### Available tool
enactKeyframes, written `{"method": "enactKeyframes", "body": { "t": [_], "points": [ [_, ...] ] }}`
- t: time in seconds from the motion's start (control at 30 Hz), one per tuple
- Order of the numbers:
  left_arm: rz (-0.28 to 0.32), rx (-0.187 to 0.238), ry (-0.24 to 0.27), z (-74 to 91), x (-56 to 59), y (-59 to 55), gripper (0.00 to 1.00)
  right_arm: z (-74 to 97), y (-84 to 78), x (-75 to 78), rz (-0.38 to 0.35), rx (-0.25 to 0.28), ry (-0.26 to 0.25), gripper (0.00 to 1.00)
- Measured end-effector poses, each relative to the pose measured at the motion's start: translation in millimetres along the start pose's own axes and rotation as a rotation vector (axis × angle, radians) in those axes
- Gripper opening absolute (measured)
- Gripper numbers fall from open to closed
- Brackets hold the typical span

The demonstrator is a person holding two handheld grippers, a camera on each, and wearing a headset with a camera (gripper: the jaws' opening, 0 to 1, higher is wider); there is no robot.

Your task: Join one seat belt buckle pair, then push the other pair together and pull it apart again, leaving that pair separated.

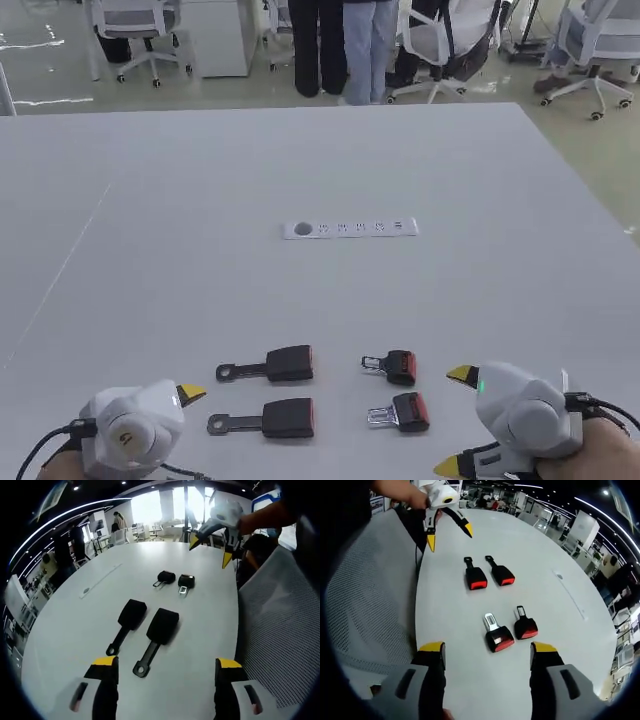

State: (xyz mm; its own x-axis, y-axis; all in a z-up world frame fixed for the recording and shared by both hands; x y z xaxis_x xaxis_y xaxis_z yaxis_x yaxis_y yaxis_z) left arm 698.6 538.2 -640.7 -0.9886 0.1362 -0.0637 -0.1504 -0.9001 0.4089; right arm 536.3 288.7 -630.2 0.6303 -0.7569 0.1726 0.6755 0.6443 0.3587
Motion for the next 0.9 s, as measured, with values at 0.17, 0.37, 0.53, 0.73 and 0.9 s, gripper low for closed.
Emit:
{"method": "enactKeyframes", "body": {
  "t": [0.17, 0.37, 0.53, 0.73, 0.9],
  "points": [
    [-0.022, -0.01, -0.008, -8.4, -3.7, 2.3, 0.77, -8.9, 1.9, 2.1, 0.034, -0.012, 0.012, 0.63],
    [-0.052, -0.013, -0.032, -20.9, -6.4, 9.2, 0.73, -21.7, 3.0, 1.6, 0.05, -0.017, 0.064, 0.57],
    [-0.056, 0.0, -0.045, -29.5, -10.0, 19.1, 0.71, -31.5, 0.3, 6.9, 0.052, -0.036, 0.078, 0.54],
    [-0.047, -0.014, -0.093, -43.8, -14.5, 25.9, 0.68, -43.2, 0.9, 14.7, 0.063, -0.058, 0.099, 0.49],
    [-0.08, -0.02, -0.112, -52.5, -16.9, 31.9, 0.65, -49.0, 3.1, 17.1, 0.09, -0.071, 0.115, 0.46]
  ]
}}
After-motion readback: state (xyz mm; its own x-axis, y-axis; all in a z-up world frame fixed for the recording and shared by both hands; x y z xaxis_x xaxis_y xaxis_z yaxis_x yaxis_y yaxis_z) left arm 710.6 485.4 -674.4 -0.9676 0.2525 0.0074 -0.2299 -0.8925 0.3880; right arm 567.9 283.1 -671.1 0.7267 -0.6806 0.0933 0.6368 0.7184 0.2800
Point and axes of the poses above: the centre of the closed fingertips' face, and the gripper's own axes: z roughly backward along the fingers, x roughly to its right, y roughly out of its top, the point moved 4 cm from there along z, roughly backward along the fingers, and after that the axes turned 15 degrees about -x, right-handed, at the moved point
